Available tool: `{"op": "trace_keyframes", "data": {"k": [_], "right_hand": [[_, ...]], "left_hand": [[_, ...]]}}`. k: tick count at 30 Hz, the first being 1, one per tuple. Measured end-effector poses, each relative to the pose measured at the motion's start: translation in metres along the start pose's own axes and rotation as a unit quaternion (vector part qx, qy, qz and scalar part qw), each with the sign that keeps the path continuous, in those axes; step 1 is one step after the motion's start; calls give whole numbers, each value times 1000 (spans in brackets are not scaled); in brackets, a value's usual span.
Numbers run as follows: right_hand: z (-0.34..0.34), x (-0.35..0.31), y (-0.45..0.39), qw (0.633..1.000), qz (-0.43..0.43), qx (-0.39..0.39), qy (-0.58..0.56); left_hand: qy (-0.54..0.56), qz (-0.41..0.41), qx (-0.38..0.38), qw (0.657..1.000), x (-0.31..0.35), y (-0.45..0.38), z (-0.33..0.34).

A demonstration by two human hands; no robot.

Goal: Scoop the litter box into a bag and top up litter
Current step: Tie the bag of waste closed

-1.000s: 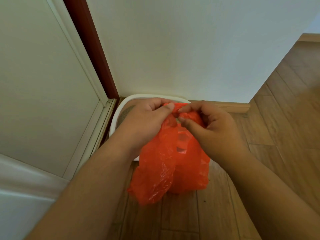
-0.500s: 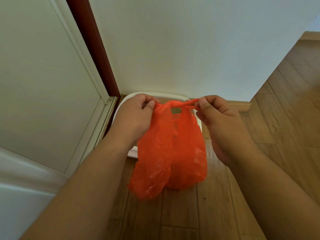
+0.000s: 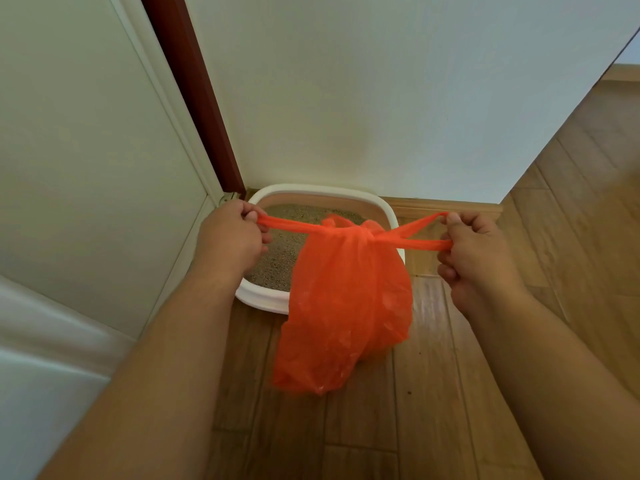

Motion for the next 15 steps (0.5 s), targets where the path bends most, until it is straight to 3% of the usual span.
{"op": "trace_keyframes", "data": {"k": [4, 9, 15], "right_hand": [[-2, -5, -1, 998, -30, 13, -60], [15, -18, 12, 966, -47, -144, -209], [29, -2, 17, 979, -36, -165, -113]], "left_hand": [[13, 49, 61, 997, 4, 3, -11], [242, 45, -21, 969, 28, 18, 12], [298, 62, -90, 948, 21, 26, 41]]}}
Point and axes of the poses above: each hand's wrist, its own y-axis away from the middle knuckle, its own z-axis out of the palm, x = y × z, the point moved 1 cm from there along -y, towards the middle knuckle, and after that the axes turned 4 degrees about -x, right-handed, at the moved point
